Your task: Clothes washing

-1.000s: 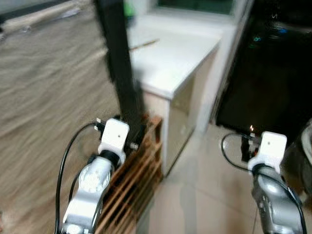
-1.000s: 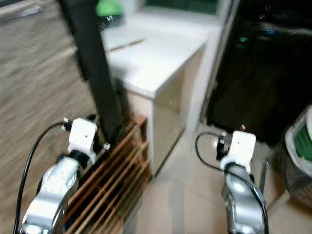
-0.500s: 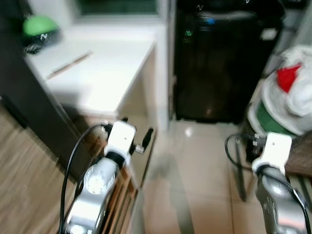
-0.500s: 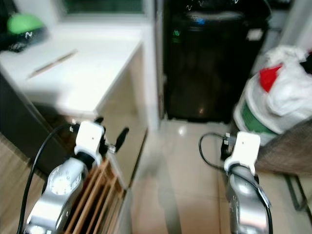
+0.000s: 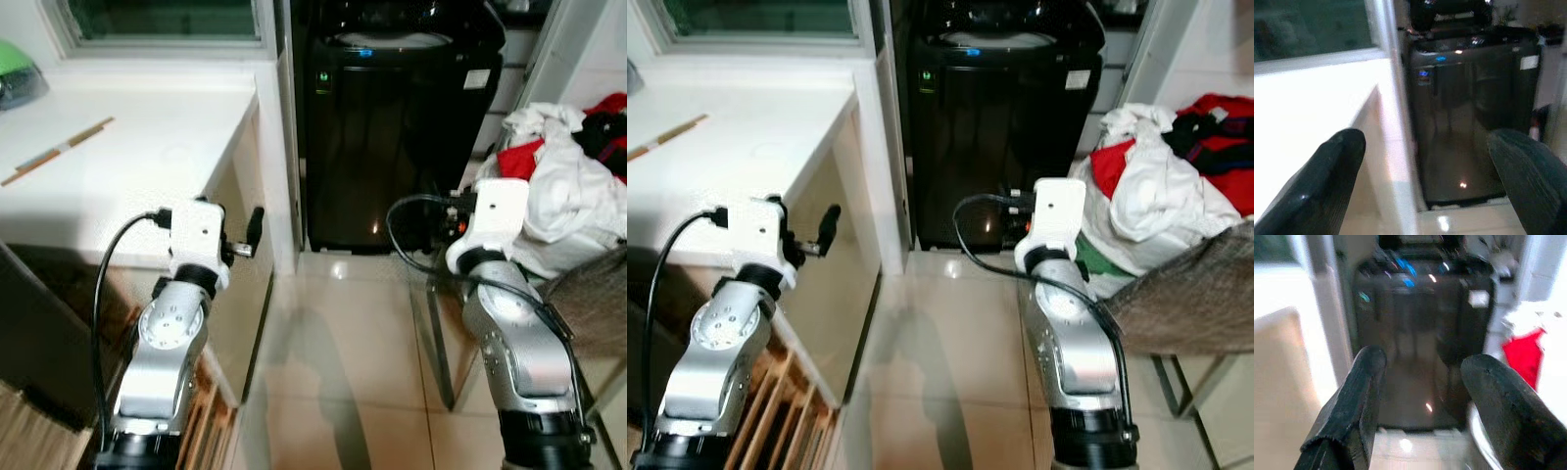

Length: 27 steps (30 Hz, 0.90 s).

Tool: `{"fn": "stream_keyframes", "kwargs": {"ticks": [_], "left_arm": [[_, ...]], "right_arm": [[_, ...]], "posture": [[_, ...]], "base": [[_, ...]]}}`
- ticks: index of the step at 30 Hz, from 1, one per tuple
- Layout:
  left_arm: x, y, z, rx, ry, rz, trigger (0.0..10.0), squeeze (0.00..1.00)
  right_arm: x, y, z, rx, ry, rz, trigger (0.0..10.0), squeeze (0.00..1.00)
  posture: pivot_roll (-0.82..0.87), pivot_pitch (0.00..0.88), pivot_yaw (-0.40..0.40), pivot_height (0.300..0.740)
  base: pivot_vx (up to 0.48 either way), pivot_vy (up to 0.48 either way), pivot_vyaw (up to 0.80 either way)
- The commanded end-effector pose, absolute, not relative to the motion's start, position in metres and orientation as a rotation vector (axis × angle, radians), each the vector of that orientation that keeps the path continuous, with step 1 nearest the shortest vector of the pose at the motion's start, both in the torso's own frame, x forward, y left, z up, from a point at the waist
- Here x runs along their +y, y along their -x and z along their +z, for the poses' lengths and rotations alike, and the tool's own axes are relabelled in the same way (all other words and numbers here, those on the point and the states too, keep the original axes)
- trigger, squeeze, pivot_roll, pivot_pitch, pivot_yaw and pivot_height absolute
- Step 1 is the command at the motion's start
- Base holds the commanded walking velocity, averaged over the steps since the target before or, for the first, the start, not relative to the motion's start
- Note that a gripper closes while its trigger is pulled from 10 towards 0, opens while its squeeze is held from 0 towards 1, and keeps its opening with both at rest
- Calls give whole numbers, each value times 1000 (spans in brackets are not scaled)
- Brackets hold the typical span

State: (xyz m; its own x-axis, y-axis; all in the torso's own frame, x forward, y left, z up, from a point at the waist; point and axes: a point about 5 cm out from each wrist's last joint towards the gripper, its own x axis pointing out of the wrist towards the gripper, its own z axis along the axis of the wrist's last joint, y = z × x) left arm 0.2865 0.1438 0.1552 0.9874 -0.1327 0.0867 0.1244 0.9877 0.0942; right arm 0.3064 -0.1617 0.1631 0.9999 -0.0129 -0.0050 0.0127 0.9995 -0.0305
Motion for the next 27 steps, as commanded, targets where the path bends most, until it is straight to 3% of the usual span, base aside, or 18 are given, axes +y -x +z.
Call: {"fn": "stream_keyframes", "kwargs": {"ticks": [1,14,19,27], "left_arm": [[152,-286,162,-107,-111,-99,10000,0],[151,-286,167,-99,-110,-97,10000,0],[151,-287,168,-93,-109,-107,10000,0],[148,-285,160,-64,-112,-118,10000,0]], "right_arm": [[-159,-312,162,47,30,-14,10000,0],[-155,-316,162,71,23,-4,10000,0],[-150,-315,160,88,41,24,10000,0],[-148,-313,154,110,49,41,10000,0]], "posture": [[-40,0,8,740],[-37,0,20,740],[-46,0,32,740],[-48,0,27,740]], "base": [[349,0,0],[378,0,0],[395,0,-540],[394,0,0]]}}
